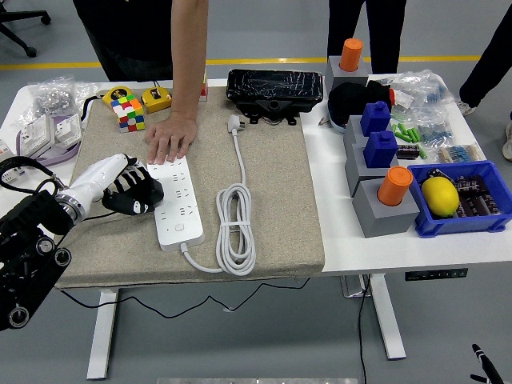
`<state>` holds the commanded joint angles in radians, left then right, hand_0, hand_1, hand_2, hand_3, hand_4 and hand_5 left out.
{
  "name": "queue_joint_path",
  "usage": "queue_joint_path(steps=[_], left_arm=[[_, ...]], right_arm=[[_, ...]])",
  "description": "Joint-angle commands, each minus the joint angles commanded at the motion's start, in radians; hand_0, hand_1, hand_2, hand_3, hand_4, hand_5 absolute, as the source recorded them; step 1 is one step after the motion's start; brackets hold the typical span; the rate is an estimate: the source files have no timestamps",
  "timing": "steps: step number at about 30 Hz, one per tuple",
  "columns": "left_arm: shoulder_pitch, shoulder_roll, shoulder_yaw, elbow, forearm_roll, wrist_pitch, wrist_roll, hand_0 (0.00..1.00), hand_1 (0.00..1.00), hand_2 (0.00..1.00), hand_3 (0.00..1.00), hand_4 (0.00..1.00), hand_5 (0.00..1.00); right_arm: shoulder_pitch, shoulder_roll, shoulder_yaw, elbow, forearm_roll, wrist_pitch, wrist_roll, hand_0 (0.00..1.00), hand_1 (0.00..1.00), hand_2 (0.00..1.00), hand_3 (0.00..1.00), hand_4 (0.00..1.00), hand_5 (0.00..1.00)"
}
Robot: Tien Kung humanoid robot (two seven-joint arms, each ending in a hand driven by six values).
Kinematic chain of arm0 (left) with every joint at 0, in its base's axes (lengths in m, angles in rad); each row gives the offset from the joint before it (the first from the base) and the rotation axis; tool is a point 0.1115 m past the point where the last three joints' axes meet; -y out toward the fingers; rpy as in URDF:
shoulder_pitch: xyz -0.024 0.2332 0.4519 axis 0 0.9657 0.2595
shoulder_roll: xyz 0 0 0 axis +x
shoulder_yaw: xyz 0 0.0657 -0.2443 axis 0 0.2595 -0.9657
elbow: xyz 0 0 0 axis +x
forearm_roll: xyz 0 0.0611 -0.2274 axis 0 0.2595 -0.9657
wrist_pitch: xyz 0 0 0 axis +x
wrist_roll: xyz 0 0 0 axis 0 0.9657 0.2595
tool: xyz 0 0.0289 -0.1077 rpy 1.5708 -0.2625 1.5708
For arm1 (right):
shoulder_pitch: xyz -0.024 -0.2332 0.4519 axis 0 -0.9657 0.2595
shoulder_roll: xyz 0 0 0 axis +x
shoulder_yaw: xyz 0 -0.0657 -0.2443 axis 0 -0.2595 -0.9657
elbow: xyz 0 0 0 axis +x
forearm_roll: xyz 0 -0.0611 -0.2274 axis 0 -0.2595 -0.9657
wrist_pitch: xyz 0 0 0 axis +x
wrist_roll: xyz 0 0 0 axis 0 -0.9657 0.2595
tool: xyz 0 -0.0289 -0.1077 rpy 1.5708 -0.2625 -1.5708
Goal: Pick up the plug,place it near the board,insert it into the board,press the button
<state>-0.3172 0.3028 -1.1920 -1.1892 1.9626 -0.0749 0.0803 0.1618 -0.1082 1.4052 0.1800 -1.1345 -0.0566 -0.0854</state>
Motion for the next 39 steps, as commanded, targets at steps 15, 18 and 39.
queue_joint_path(steps=[15, 18, 39], left_arm=[[-0.005, 0.005, 0.004, 0.001, 0.005, 0.001, 0.002, 0.334, 0.515, 0.441, 0.526, 0.6, 0.002], [-0.006, 0.006, 0.003, 0.002, 0.009, -0.001, 0.003, 0.334, 0.515, 0.441, 0.526, 0.6, 0.002], [-0.009, 0.006, -0.002, 0.003, 0.026, -0.01, 0.004, 0.362, 0.541, 0.534, 0.567, 0.657, 0.002]], right_arm=[[0.002, -0.002, 0.002, 0.0, -0.002, 0.0, -0.001, 0.809, 0.753, 0.732, 0.772, 0.998, 0.998], [0.004, -0.003, 0.001, 0.0, -0.001, 0.0, -0.001, 0.809, 0.753, 0.732, 0.772, 0.998, 0.998], [0.006, -0.005, 0.004, 0.0, -0.001, -0.001, -0.001, 0.809, 0.753, 0.732, 0.771, 0.998, 0.998]])
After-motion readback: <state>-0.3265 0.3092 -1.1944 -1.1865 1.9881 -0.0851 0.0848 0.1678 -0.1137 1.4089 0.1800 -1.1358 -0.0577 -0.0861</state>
